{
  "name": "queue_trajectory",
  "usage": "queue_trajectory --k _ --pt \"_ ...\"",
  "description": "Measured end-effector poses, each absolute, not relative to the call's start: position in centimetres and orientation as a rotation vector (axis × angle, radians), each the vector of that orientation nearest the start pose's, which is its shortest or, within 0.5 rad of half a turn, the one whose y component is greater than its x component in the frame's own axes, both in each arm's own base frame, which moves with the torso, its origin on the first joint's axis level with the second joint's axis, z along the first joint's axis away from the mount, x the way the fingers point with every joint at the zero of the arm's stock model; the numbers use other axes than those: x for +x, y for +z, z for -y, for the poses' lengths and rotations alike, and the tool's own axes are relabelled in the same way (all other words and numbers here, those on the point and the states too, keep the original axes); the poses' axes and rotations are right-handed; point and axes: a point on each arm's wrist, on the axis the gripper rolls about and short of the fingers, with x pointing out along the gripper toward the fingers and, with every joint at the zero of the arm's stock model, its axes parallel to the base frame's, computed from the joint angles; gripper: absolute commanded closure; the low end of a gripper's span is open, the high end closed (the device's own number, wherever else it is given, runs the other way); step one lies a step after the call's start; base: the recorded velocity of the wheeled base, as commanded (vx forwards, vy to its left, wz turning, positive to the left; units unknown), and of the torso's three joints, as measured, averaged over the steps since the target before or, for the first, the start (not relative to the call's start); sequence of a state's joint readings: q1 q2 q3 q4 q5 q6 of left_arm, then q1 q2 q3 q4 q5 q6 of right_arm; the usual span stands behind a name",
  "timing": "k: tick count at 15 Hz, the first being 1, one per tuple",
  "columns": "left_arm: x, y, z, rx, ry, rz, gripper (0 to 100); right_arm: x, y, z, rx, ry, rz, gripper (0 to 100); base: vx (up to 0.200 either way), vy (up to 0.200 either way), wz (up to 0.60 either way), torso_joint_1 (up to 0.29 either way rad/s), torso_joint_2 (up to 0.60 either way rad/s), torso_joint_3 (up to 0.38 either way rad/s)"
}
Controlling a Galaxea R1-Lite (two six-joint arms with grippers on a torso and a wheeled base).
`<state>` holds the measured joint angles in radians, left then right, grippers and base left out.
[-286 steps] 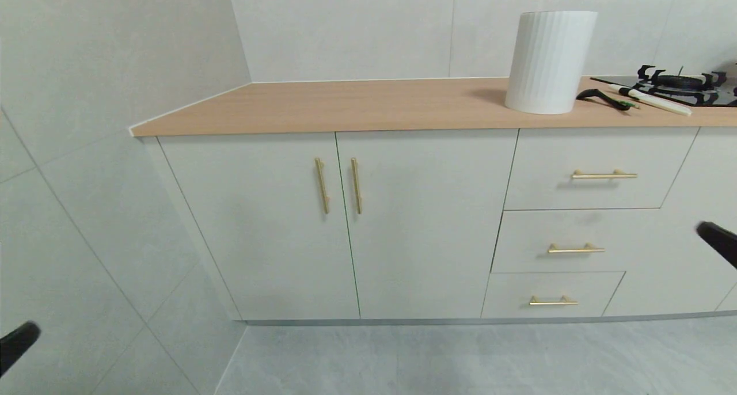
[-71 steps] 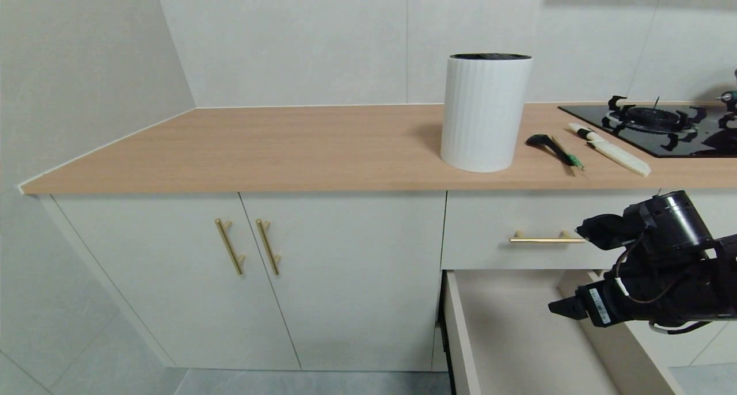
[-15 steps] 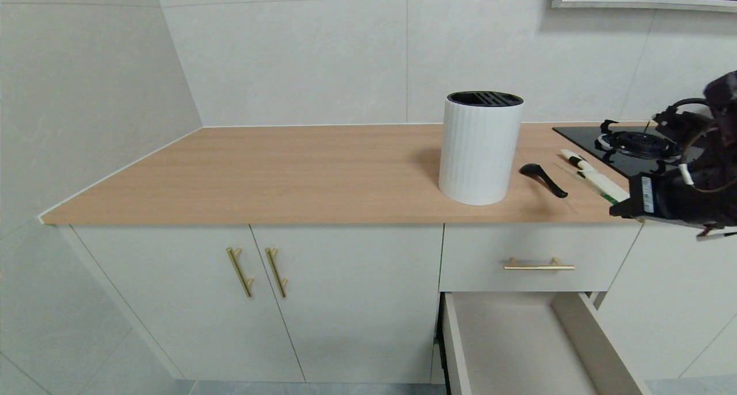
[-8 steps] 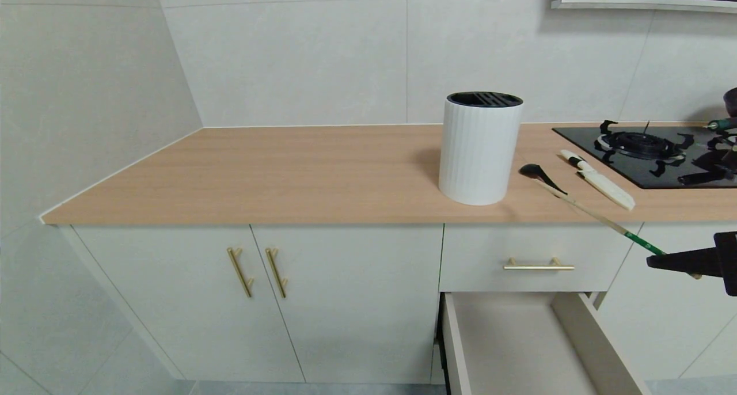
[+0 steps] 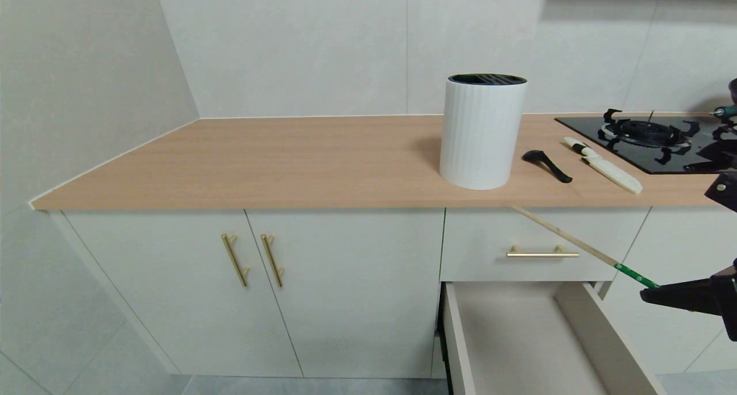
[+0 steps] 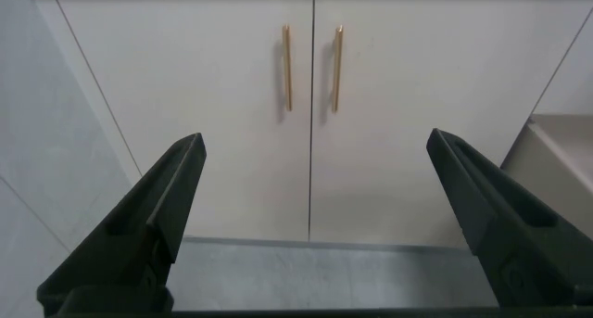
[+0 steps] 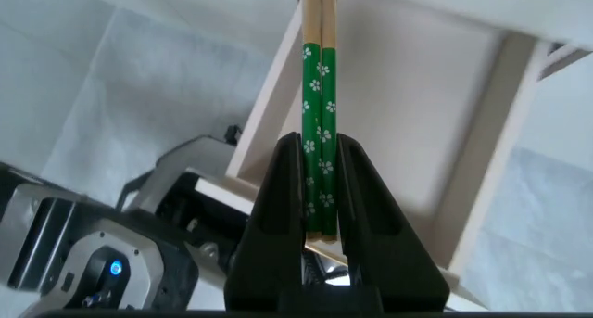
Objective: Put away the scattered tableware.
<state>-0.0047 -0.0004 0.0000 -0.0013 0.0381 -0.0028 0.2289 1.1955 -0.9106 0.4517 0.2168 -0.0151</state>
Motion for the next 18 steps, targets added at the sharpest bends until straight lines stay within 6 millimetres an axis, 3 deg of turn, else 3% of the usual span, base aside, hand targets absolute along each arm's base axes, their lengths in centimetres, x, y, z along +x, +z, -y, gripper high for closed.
queue_trajectory --k 10,18 --pt "-2.3 7.6 -0.1 -0.003 0.033 0.001 0 16.0 21.1 -5.3 -0.039 0.493 -0.858 100 0.000 0.000 0.00 -0.143 0.43 0.291" --pt "-2.3 7.6 -0.1 -0.003 0.033 0.002 0 18.0 19.4 -5.9 -0.049 0.490 -0.934 100 0.000 0.000 0.00 -0.007 0.03 0.020"
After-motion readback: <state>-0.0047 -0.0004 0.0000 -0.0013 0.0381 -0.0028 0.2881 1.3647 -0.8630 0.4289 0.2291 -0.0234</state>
